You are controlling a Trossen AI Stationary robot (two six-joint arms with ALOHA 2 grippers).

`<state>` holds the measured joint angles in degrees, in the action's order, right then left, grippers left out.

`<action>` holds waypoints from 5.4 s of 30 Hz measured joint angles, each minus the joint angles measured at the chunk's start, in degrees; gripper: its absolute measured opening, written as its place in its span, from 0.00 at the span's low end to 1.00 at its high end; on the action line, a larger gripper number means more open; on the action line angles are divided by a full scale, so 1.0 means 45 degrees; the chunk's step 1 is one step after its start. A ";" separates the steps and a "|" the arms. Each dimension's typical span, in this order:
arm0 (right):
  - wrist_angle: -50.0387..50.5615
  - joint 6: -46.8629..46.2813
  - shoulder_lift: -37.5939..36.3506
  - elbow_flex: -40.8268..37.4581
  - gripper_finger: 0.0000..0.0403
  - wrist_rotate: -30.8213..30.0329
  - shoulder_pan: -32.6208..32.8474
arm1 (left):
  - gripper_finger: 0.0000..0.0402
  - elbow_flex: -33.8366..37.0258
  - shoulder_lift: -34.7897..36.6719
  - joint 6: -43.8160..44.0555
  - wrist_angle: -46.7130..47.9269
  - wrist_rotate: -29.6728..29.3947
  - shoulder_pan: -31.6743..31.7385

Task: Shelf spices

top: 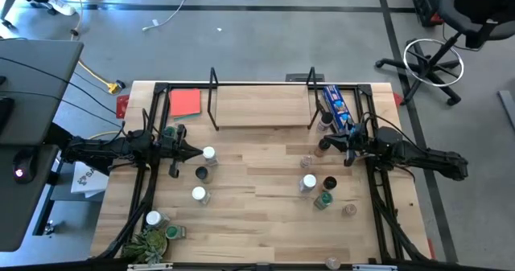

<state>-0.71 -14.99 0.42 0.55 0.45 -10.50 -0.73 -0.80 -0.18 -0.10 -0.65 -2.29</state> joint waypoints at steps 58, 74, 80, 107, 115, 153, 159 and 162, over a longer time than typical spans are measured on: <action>0.6334 -0.4661 0.6405 1.0187 0.00 -0.2524 0.0474 | 0.00 0.0013 0.0000 -0.0001 -0.0238 -0.0051 -0.0004; 1.3460 0.0114 1.3213 1.8447 0.00 -0.1039 -0.2041 | 0.00 0.0008 0.0000 0.0981 -0.0613 -0.2641 0.0001; 1.7952 0.0784 1.5513 2.0629 0.00 -0.0765 -0.3581 | 0.00 0.0008 0.0000 0.0995 -0.0782 -0.3761 0.0001; 1.8164 0.7959 1.6529 1.7050 0.43 0.0827 -0.6229 | 0.00 -0.0001 0.0000 0.1009 -0.0631 -0.4001 0.0001; 1.6007 0.9093 1.6305 1.4500 0.75 0.0668 -0.6135 | 0.00 -0.0001 0.0000 0.1041 -0.0670 -0.4005 0.0001; 1.0858 0.9250 1.6275 1.0414 0.50 0.0125 -0.5999 | 0.00 -0.0001 0.0000 0.2350 -0.0715 -0.3995 0.0001; 1.1680 0.7949 1.6360 1.1137 0.48 -0.0225 -0.6003 | 0.00 -0.0001 0.0000 0.2481 -0.0714 -0.3995 0.0001; 1.3304 0.7148 1.6356 1.2226 0.48 -0.0780 -0.5999 | 0.00 -0.0001 0.0000 0.2481 -0.0714 -0.3995 0.0000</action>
<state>59.16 17.18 74.02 55.57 -3.06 -37.50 -0.73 -0.80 10.98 -3.31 -18.63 -2.29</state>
